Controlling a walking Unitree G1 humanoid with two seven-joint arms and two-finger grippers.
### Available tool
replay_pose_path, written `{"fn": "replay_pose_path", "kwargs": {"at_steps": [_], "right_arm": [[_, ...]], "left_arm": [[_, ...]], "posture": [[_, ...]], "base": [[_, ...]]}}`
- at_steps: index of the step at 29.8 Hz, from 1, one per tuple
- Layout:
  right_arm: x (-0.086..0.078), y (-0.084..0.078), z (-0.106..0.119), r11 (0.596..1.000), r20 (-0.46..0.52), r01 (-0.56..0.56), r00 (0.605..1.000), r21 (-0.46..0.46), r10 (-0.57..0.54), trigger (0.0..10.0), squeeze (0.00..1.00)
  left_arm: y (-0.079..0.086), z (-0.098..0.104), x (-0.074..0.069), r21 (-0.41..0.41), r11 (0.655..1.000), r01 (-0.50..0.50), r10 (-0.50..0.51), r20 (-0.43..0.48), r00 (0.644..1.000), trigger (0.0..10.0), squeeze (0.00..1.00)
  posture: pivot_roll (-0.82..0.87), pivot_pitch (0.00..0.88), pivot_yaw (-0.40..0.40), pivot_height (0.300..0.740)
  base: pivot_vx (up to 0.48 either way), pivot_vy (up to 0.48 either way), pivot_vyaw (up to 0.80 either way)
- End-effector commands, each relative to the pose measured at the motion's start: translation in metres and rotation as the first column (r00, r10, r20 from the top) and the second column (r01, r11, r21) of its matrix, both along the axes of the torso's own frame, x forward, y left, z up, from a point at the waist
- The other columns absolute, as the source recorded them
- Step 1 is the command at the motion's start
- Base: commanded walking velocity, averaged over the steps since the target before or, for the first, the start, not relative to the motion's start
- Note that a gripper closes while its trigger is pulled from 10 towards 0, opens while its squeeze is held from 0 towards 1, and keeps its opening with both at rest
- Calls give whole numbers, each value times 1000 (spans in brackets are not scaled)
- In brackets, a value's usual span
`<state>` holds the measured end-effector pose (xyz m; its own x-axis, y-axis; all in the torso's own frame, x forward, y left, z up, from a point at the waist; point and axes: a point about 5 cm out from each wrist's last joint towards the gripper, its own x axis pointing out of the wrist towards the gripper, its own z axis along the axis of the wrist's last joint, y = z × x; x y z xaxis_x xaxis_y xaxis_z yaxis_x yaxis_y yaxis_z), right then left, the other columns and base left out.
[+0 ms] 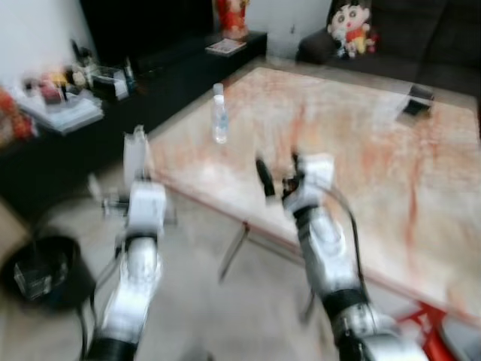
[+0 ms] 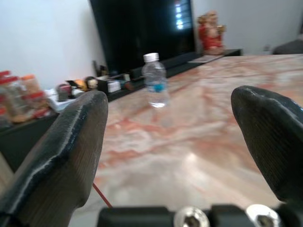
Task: Picking trash to rubbish bin
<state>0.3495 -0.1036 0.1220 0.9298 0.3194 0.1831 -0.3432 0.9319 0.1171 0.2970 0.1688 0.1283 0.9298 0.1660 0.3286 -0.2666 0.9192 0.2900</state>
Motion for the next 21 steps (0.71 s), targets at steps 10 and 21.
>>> {"fn": "replay_pose_path", "kwargs": {"at_steps": [10,21], "right_arm": [[-6,-8,-27,1000,-119,24,993,-14,-25,10000,0],[-42,-39,-102,991,-444,49,891,-122,-99,10000,0]], "left_arm": [[23,-39,-7,-51,998,-37,27,-174,984,10000,0],[44,-106,-33,-86,992,-88,41,-446,894,10000,0]], "posture": [[71,0,3,740],[74,11,-7,740]], "base": [[-49,0,0],[0,0,0]]}}
